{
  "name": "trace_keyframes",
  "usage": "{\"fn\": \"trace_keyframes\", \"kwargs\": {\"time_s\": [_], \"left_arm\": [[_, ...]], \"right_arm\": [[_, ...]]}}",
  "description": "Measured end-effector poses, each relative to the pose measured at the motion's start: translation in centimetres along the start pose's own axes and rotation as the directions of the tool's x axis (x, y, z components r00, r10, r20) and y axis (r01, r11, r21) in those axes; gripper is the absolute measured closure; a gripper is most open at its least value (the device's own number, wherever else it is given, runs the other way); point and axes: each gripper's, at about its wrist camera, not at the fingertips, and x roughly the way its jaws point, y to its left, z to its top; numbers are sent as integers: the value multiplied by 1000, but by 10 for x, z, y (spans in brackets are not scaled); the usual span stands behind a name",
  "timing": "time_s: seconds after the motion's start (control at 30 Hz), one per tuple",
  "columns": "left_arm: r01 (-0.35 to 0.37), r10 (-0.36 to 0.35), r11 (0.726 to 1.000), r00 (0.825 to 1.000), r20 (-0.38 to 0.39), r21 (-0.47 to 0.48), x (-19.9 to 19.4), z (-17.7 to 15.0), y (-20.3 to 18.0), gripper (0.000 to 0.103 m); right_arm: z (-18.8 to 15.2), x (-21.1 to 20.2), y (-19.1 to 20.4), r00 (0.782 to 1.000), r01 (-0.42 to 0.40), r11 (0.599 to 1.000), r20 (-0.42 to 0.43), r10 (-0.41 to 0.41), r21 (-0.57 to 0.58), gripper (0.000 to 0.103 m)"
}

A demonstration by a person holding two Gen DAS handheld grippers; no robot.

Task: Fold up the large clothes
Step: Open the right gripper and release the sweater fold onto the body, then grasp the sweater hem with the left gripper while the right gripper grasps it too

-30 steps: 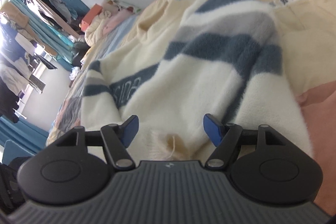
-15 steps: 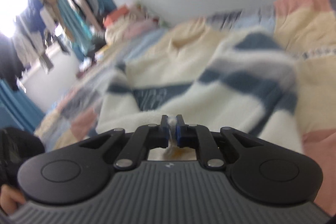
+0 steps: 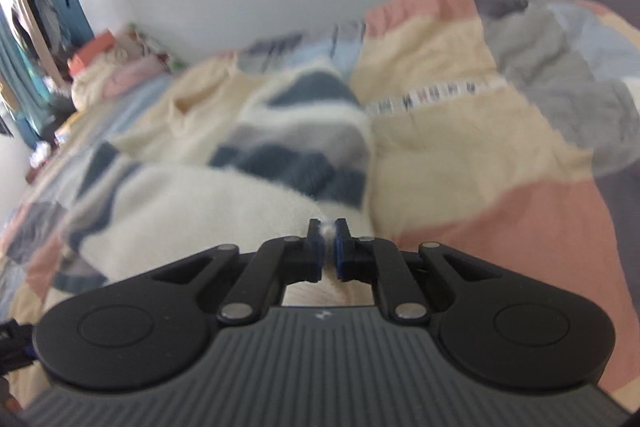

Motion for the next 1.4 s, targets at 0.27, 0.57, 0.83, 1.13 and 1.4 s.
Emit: {"fn": "trace_keyframes", "kwargs": {"time_s": [0.27,0.57,0.83,1.13,1.4], "left_arm": [[-30,30,999,1000,3,37,1,-1,-4,33],[-28,28,995,1000,7,100,0,-6,-16,33],[-15,18,997,999,-37,81,13,-10,-15,33],[-13,16,998,999,-52,53,18,-10,-10,33],[-22,23,994,1000,9,-102,-34,-7,21,33]], "right_arm": [[-4,-4,0,1000,-7,999,-23,8,53,90],[0,-35,31,983,-111,986,132,126,-122,45],[-15,-3,58,987,-157,962,5,162,-225,48],[-26,22,50,982,-172,978,-105,159,-120,49],[-29,-18,18,987,-135,990,-86,138,38,49]]}}
